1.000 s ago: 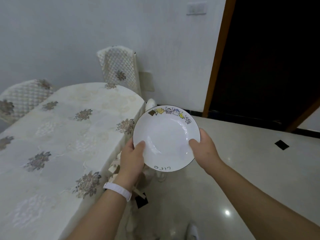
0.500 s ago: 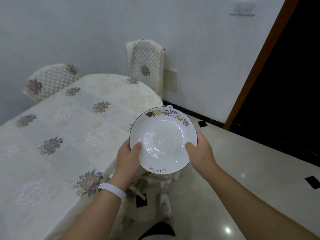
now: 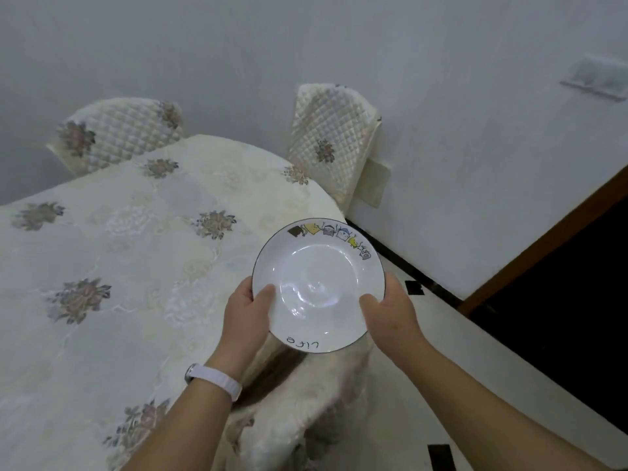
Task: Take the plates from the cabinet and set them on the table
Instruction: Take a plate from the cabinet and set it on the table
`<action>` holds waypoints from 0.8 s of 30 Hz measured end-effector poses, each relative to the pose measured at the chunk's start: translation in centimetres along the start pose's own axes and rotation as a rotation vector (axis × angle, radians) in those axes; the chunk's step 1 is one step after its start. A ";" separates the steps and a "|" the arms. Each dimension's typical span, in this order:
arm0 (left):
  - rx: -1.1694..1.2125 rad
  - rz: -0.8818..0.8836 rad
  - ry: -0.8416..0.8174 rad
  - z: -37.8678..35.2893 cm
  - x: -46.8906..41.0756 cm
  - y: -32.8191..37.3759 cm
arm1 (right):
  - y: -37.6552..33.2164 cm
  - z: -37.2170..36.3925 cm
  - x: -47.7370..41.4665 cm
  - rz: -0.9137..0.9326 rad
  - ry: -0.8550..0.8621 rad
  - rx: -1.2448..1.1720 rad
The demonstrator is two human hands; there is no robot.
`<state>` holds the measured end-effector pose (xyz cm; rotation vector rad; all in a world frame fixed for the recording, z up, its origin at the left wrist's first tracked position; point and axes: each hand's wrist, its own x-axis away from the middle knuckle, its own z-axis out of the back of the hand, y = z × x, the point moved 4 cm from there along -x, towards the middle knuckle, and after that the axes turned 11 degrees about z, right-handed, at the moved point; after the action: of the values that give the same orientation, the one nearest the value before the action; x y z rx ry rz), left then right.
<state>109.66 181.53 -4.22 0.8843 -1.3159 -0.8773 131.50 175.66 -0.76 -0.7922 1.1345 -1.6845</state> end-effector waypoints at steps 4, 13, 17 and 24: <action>0.016 0.033 0.057 1.7 -3.8 -0.1 | -0.2 -3.7 -3.9 0.010 -0.068 0.019; -0.022 0.059 0.268 8.7 -5.7 -2.5 | 0.5 -12.8 -7.6 0.059 -0.334 0.193; -0.010 0.101 0.358 10.5 -6.0 -4.2 | 1.0 -15.8 -8.8 0.078 -0.431 0.223; 0.057 0.227 0.519 10.7 -7.2 -7.4 | 3.1 -19.0 -11.0 0.093 -0.600 0.274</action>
<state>98.34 184.55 -13.40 0.9098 -0.9635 -0.3955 120.09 191.83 -10.76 -0.9622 0.5059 -1.3500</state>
